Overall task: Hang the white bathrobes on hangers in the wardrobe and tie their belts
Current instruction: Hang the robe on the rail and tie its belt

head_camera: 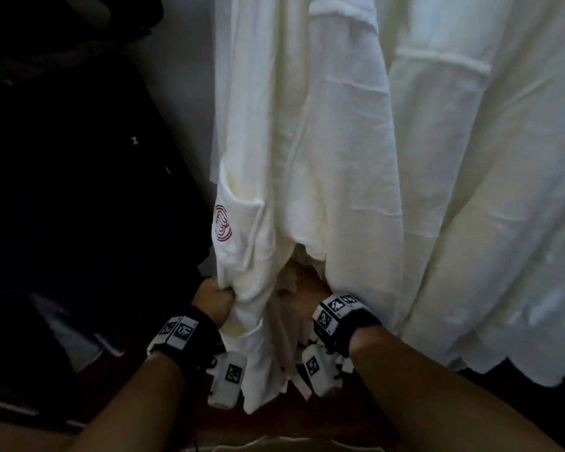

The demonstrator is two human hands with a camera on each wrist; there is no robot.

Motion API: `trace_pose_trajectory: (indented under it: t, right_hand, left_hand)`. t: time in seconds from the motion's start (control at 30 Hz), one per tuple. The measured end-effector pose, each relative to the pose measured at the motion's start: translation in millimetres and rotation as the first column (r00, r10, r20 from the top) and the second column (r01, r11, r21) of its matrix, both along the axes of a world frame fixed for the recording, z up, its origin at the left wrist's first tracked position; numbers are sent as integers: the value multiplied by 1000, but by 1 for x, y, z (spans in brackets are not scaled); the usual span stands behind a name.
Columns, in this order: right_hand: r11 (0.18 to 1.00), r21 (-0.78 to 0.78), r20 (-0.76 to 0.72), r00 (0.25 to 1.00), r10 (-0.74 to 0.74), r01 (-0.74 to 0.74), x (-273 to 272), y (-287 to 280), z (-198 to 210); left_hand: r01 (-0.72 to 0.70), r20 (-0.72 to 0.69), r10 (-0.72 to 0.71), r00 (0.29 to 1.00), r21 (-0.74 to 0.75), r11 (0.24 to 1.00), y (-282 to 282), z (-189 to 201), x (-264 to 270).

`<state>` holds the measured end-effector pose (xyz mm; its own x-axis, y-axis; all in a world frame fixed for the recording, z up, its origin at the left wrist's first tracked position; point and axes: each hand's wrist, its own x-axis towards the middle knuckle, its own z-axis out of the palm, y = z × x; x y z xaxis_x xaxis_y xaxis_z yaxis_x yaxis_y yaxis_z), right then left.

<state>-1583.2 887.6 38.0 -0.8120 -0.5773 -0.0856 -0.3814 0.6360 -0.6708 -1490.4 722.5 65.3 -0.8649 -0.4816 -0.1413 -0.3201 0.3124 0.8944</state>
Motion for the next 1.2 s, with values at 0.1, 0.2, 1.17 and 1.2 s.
trace_pose_trajectory:
  t: [0.1,0.2,1.17,1.2]
  right_hand:
    - [995,72,146,988,53,-64,-2,-12,-11]
    - [983,102,140,980,140,-155,7,-17,-19]
    - [932,-326,345,938,-37,157,56,42,38]
    - [934,-290,334,937,-106,209,52,37,35]
  left_hand:
    - [-17,7,17,1000,57,998,-5,-3,4]
    - [2,-26,-1,1000,43,999,-5,-2,10]
    - [577,294,-565,771,54,815,-25,-52,-52]
    - [476,252,-511,822,188,859,-35,-45,-59]
